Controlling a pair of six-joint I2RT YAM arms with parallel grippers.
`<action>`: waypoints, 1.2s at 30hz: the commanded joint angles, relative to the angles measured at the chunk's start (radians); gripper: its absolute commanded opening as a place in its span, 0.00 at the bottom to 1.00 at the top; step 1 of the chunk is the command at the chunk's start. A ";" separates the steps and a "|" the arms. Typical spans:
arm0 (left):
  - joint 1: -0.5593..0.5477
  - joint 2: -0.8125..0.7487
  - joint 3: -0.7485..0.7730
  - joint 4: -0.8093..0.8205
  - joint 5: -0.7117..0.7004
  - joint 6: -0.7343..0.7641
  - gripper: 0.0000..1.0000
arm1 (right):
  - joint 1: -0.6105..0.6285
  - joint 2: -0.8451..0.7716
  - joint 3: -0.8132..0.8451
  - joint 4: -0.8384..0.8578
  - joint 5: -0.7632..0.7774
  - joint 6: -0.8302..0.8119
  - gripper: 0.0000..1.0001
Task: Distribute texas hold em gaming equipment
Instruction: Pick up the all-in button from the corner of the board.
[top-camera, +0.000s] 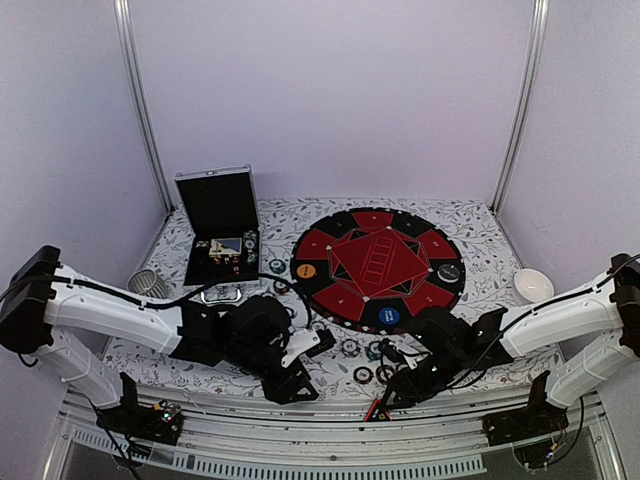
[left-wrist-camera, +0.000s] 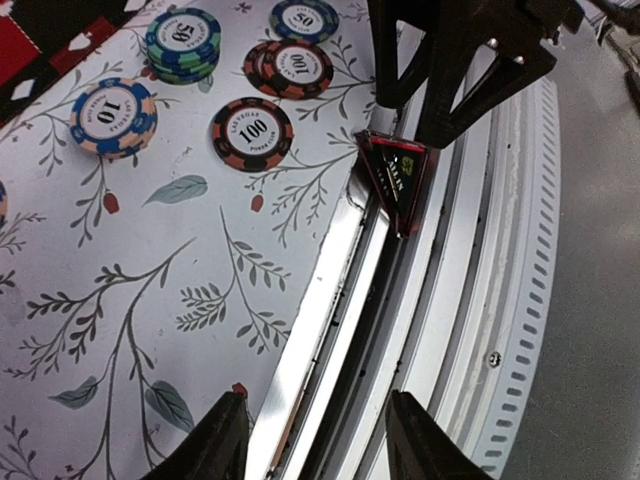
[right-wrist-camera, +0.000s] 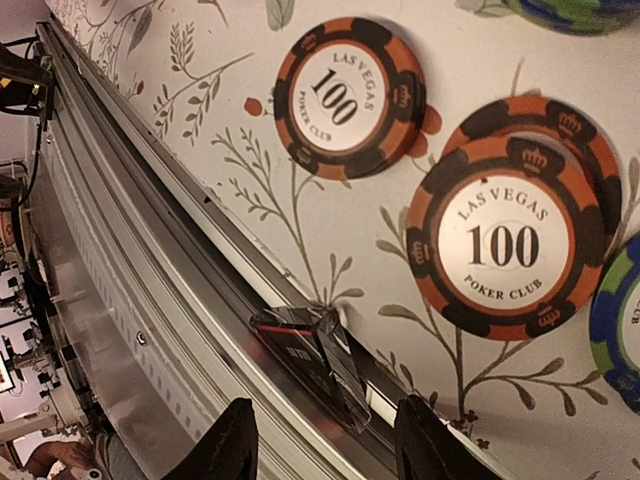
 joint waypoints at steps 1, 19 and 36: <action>-0.019 0.019 0.023 0.012 0.016 0.020 0.50 | 0.022 0.017 -0.030 -0.007 0.003 0.019 0.49; -0.028 0.073 0.038 0.010 0.011 0.038 0.47 | 0.085 0.227 0.006 0.229 0.101 -0.039 0.36; -0.008 0.262 0.110 -0.053 0.090 0.209 0.33 | 0.085 0.421 -0.035 0.504 0.053 0.021 0.27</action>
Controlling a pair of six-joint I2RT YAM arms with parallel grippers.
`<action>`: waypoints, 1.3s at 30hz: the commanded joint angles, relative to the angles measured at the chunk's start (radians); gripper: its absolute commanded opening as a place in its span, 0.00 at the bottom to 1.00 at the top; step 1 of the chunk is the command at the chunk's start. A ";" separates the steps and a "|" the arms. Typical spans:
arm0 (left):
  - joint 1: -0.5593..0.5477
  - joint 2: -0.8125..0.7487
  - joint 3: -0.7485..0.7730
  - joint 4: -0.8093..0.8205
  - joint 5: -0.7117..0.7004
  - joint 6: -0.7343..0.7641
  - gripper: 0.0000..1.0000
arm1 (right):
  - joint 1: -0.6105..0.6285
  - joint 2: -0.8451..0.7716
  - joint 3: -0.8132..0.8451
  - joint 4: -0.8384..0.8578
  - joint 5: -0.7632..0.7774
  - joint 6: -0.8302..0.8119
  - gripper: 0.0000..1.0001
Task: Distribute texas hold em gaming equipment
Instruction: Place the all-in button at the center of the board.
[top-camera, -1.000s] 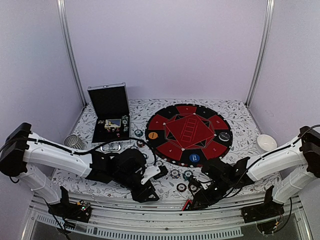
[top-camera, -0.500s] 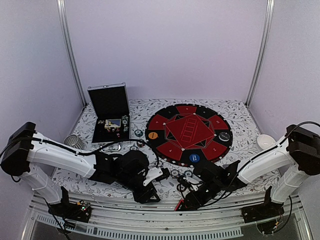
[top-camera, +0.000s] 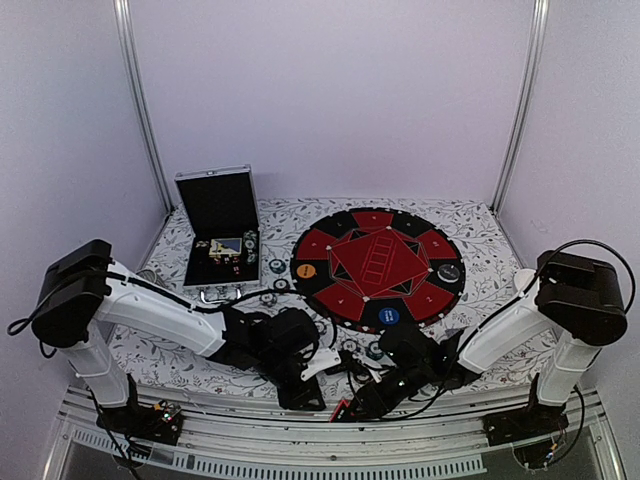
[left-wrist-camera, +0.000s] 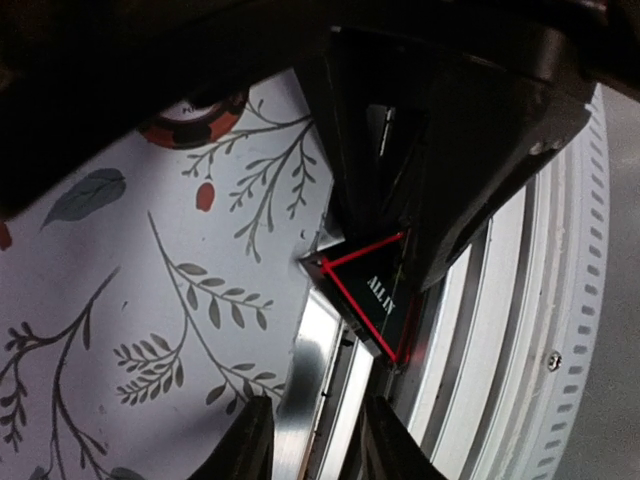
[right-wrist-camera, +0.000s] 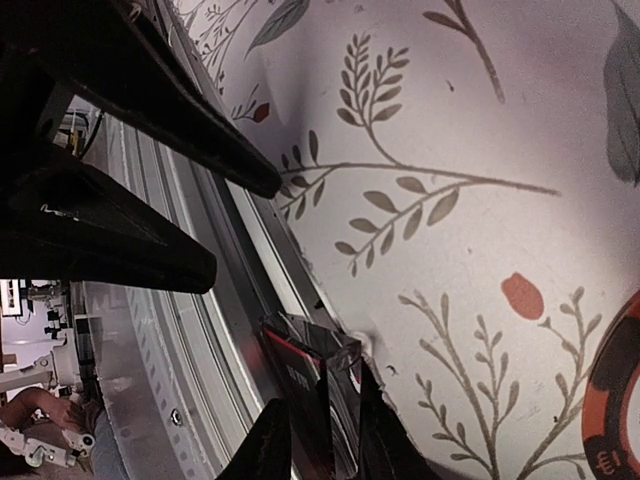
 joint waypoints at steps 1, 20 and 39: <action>0.001 0.016 -0.005 -0.016 0.037 0.089 0.33 | -0.001 0.069 -0.064 -0.017 0.129 0.045 0.27; 0.077 -0.105 -0.113 0.140 0.123 -0.027 0.31 | -0.001 0.034 -0.142 0.240 0.051 0.177 0.03; 0.423 -0.528 -0.004 -0.165 -0.181 -0.085 0.52 | -0.107 0.171 0.477 -0.436 0.053 -0.016 0.16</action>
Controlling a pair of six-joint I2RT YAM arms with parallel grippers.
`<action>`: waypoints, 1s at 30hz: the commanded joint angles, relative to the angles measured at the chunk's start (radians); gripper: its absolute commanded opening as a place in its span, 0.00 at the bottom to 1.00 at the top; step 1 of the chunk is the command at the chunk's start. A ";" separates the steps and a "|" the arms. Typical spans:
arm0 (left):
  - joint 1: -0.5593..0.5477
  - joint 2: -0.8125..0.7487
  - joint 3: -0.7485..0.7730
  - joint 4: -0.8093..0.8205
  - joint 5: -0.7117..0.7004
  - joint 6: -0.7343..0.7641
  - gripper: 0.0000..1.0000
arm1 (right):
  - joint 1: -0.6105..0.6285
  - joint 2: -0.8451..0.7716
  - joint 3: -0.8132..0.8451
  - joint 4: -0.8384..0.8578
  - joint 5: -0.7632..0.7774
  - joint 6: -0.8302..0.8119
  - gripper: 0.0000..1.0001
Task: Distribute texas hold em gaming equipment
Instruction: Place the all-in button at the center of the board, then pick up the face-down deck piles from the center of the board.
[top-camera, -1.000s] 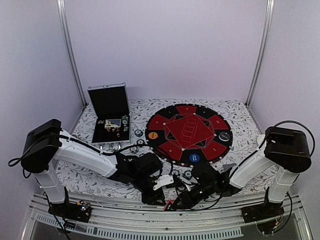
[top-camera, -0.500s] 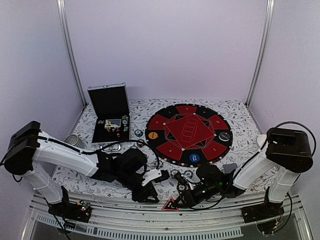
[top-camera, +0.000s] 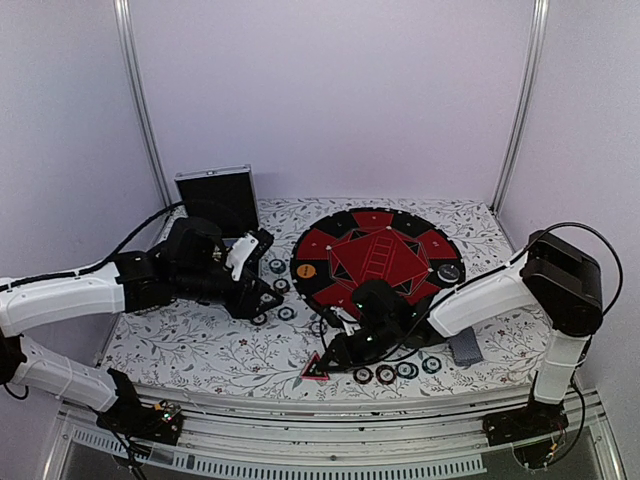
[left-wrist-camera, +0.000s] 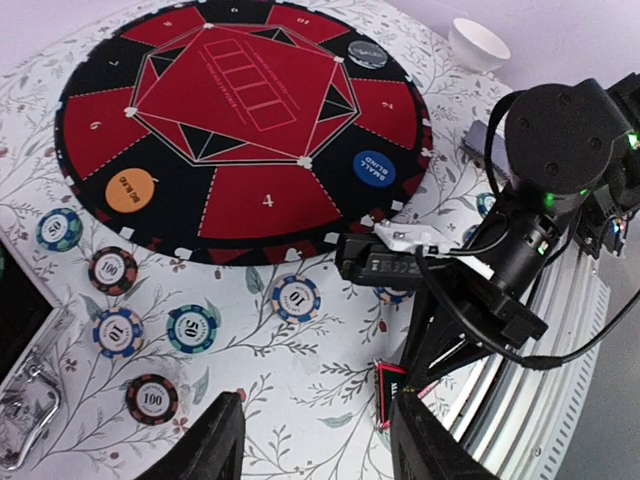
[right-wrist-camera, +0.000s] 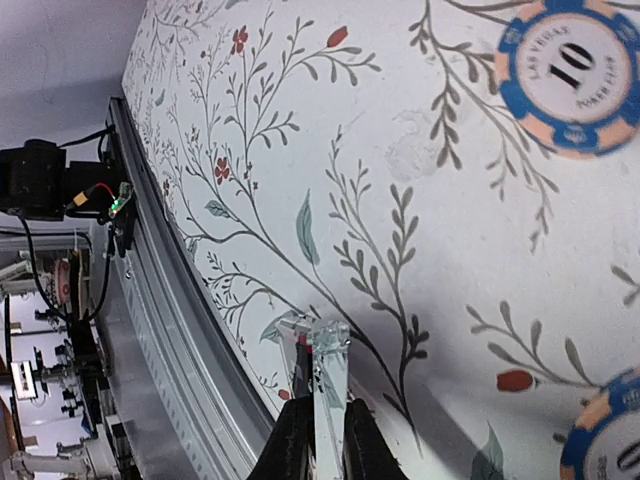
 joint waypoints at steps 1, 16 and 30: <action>0.037 0.025 0.065 -0.119 -0.077 0.010 0.52 | -0.005 0.095 0.161 -0.261 0.016 -0.097 0.18; 0.063 0.122 0.275 -0.125 -0.131 0.124 0.59 | -0.081 -0.238 0.356 -0.918 0.553 -0.145 0.99; 0.075 0.076 0.235 -0.093 -0.221 0.154 0.87 | -0.410 -0.520 0.015 -1.204 0.596 0.064 0.99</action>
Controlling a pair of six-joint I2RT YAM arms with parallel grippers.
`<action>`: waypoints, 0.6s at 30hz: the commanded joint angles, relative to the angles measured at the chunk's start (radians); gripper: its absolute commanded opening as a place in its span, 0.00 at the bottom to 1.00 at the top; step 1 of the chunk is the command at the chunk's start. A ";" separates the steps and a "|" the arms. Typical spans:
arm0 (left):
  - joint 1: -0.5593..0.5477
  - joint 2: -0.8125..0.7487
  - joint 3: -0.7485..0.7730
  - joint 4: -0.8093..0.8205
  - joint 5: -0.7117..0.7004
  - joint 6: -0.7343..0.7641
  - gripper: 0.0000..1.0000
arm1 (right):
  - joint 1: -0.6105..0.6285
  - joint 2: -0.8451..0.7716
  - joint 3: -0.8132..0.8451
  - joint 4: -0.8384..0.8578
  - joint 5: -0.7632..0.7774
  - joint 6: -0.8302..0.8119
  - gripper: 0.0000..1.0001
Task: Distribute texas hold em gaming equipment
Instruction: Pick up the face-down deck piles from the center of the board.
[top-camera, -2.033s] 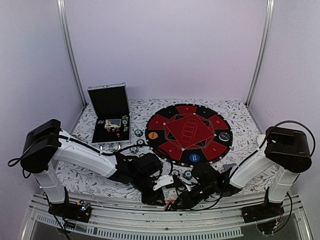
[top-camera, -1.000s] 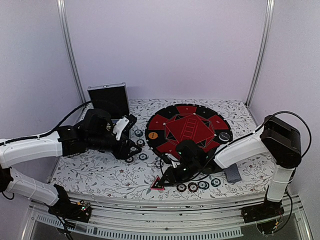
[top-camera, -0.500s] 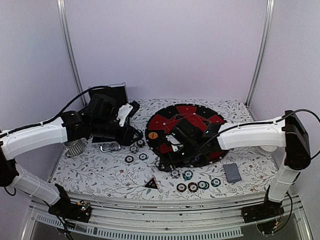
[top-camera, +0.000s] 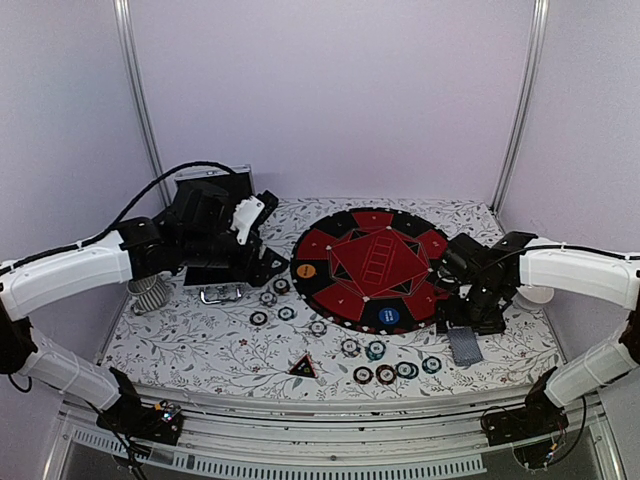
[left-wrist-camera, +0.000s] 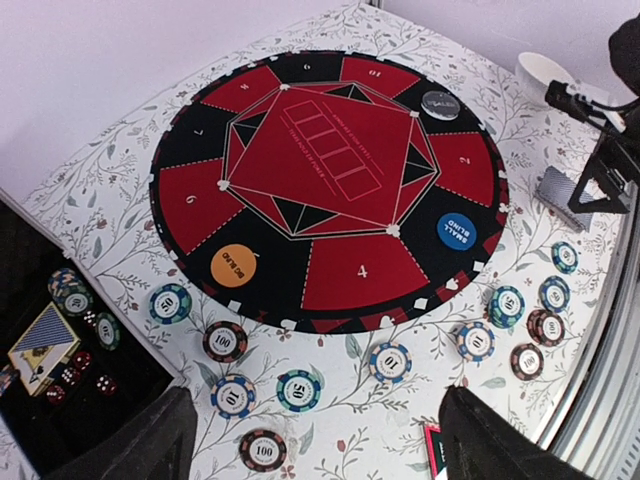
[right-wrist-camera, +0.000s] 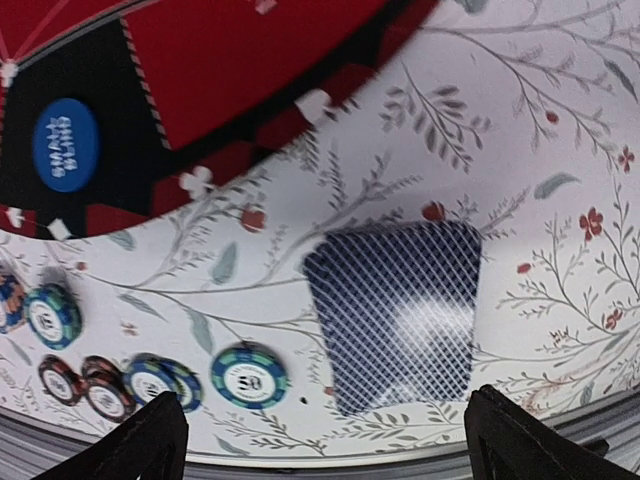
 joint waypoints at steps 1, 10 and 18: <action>0.034 -0.043 -0.020 0.025 -0.040 0.003 0.88 | -0.064 -0.059 -0.073 -0.032 -0.022 0.051 0.99; 0.063 -0.065 -0.043 0.032 -0.060 0.007 0.89 | -0.111 0.049 -0.114 -0.041 -0.077 -0.052 0.99; 0.066 -0.055 -0.042 0.031 -0.002 0.001 0.90 | -0.136 0.118 -0.136 -0.013 -0.064 -0.043 0.99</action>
